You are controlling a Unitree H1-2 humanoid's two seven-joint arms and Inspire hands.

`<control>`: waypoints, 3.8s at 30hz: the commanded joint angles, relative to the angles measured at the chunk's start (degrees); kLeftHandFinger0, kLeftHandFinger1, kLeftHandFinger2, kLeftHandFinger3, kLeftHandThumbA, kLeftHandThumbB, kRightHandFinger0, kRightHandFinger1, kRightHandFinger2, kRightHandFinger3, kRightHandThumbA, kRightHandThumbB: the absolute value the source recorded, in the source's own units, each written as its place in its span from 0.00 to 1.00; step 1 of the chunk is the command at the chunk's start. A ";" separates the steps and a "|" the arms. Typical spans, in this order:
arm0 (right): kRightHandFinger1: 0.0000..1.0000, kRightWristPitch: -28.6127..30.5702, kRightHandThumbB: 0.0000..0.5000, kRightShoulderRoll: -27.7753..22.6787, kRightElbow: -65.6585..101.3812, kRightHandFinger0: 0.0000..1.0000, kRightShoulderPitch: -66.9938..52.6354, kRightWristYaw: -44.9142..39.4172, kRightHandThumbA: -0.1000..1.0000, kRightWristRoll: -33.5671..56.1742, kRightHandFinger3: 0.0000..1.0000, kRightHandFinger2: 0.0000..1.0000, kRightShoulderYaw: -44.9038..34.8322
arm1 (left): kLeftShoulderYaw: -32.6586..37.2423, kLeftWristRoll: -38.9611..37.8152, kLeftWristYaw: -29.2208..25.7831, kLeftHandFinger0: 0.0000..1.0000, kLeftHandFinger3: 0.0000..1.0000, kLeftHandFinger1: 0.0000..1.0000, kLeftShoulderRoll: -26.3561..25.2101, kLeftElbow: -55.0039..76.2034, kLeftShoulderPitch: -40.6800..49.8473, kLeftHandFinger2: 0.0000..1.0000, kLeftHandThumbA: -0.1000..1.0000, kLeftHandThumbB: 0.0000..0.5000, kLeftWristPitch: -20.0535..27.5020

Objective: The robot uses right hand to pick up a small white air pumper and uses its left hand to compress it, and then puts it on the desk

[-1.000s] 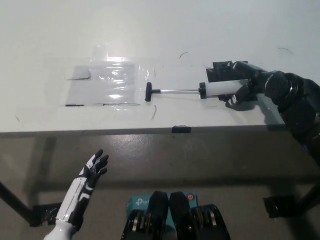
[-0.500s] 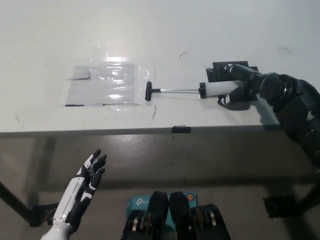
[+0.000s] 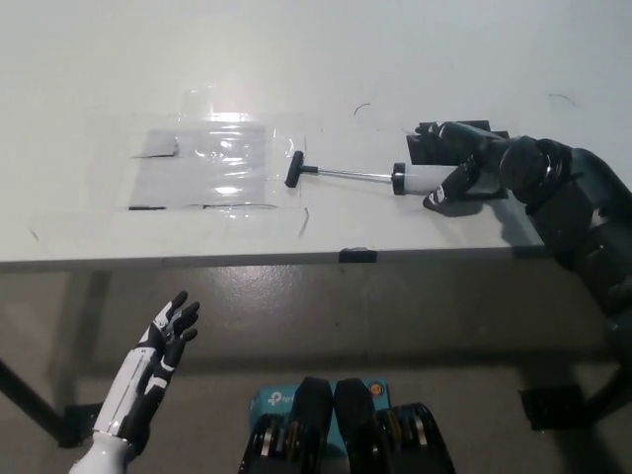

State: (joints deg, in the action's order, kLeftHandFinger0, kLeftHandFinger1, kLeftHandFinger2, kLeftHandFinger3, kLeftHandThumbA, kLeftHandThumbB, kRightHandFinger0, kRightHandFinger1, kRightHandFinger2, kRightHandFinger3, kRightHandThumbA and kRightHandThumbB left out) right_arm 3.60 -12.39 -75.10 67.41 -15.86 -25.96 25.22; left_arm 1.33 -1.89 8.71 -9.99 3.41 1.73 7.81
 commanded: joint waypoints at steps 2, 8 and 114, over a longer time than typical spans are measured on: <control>0.53 -1.15 0.48 -0.23 -1.24 0.42 3.72 8.40 0.12 -6.92 0.53 0.60 5.66 | -0.48 -1.66 1.36 1.00 1.00 1.00 -1.32 1.68 -0.90 1.00 0.92 0.51 0.51; 0.68 -4.75 0.40 -1.55 -4.57 0.55 1.63 12.46 0.00 -9.66 0.79 0.79 11.56 | -1.47 -3.90 2.27 1.00 1.00 1.00 -1.53 1.71 -1.69 1.00 0.98 0.51 0.92; 0.54 -8.91 0.29 -7.97 86.94 0.03 -33.88 -15.37 0.00 -4.36 0.96 0.84 -1.00 | -3.65 1.91 -2.67 1.00 1.00 1.00 3.73 5.79 -21.67 1.00 1.00 0.75 -1.11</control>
State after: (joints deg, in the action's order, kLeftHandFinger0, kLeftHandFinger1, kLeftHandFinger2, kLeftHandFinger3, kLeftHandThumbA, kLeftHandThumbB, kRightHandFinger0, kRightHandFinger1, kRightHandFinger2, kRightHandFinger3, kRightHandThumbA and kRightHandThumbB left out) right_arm -5.19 -20.45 10.38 30.65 -30.26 -29.35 24.29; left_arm -2.94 -1.23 7.01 -6.31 6.97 -18.79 6.89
